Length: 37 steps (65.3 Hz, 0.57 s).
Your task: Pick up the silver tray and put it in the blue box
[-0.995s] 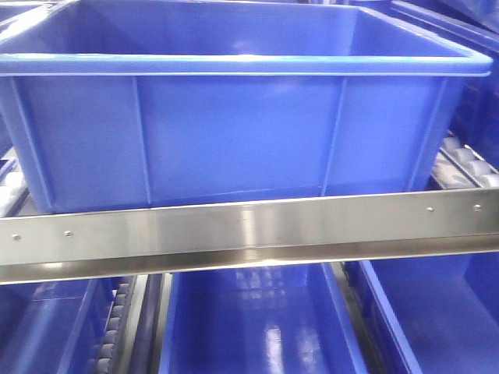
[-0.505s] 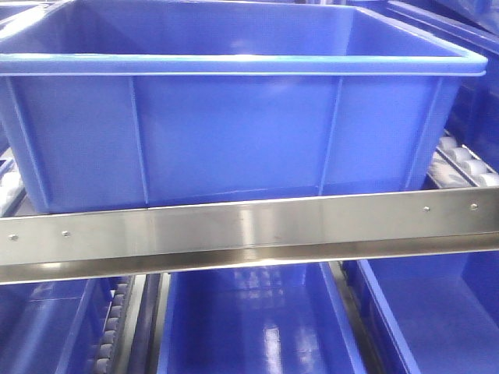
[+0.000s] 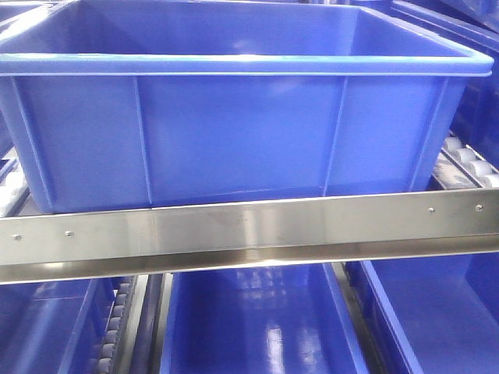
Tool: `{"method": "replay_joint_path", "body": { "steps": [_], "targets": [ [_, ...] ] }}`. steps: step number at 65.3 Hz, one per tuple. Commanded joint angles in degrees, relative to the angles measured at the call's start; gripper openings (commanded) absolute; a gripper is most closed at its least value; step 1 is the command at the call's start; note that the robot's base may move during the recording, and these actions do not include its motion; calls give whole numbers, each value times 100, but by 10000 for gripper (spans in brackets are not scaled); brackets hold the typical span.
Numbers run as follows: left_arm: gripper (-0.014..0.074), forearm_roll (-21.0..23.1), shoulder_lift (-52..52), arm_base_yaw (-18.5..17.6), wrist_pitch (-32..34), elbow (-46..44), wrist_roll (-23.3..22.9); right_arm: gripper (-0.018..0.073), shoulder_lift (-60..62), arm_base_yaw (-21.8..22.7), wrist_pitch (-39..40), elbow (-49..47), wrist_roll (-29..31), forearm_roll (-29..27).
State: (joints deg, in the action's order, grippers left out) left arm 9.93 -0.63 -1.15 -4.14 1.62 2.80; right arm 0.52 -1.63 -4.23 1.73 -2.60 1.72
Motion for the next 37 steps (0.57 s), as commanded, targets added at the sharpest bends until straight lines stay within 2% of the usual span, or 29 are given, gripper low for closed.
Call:
{"method": "replay_joint_path", "body": {
  "steps": [1,37],
  "targets": [
    [-105,61,-102,6,469,-14,3,49,118,28,504,16,61,-4],
    [-105,61,-102,6,469,-14,3,49,118,28,504,16,61,-4]
  ]
}}
